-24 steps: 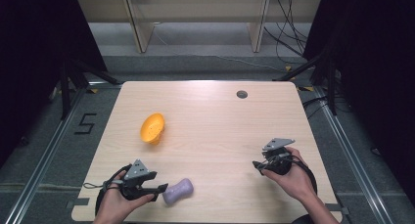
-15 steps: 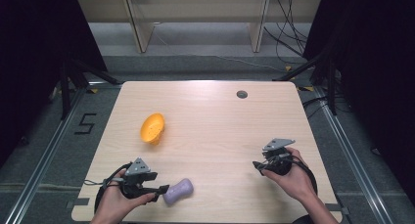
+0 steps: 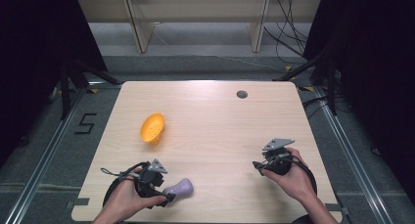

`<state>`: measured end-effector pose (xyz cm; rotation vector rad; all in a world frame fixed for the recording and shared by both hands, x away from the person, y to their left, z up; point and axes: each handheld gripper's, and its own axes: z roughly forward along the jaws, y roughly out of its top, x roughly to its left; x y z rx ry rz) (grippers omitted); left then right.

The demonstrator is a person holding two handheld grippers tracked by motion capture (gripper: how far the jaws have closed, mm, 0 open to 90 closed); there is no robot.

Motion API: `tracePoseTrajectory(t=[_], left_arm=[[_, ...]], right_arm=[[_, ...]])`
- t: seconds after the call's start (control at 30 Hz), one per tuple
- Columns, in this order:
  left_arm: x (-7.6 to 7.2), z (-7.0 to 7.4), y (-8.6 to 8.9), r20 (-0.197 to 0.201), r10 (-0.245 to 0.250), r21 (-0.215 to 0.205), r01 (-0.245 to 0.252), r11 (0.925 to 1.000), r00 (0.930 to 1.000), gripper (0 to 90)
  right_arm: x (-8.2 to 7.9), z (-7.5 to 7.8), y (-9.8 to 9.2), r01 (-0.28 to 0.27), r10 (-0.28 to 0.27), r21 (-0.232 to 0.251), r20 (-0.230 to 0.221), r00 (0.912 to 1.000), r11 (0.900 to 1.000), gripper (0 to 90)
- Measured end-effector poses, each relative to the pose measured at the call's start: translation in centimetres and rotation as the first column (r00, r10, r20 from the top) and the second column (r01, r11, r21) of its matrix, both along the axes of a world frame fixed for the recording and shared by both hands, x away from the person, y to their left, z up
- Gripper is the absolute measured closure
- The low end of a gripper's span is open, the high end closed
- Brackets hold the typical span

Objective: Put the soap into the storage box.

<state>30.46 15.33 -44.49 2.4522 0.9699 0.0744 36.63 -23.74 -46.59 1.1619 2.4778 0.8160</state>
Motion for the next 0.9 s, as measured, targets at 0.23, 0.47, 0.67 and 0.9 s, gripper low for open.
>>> tracePoseTrajectory(t=[0.23, 0.47, 0.67, 0.9], left_arm=[[0.8, -0.1, -2.1, -0.023, -0.012, 0.076, 0.014, 0.997, 0.9997, 31.8], [1.5, -0.1, -2.9, -0.059, -0.074, 0.135, 0.082, 0.9874, 0.9955, 31.6], [1.8, -0.1, -3.6, -0.097, -0.065, 0.145, 0.079, 0.9862, 0.9932, 31.6], [2.3, -0.4, -4.5, -0.13, -0.091, 0.174, 0.113, 0.9783, 0.9874, 31.6]], right_arm=[[0.1, 0.0, -0.1, -0.015, 0.015, -0.003, 0.008, 0.9999, 1.0, 46.9], [0.1, 0.0, -0.1, -0.013, 0.013, -0.008, 0.017, 0.9998, 1.0, 46.8], [0.1, 0.0, -0.1, -0.013, 0.013, -0.008, 0.015, 0.9998, 1.0, 46.8], [0.1, 0.0, 0.0, -0.006, 0.006, -0.004, 0.013, 0.9999, 1.0, 46.8]])
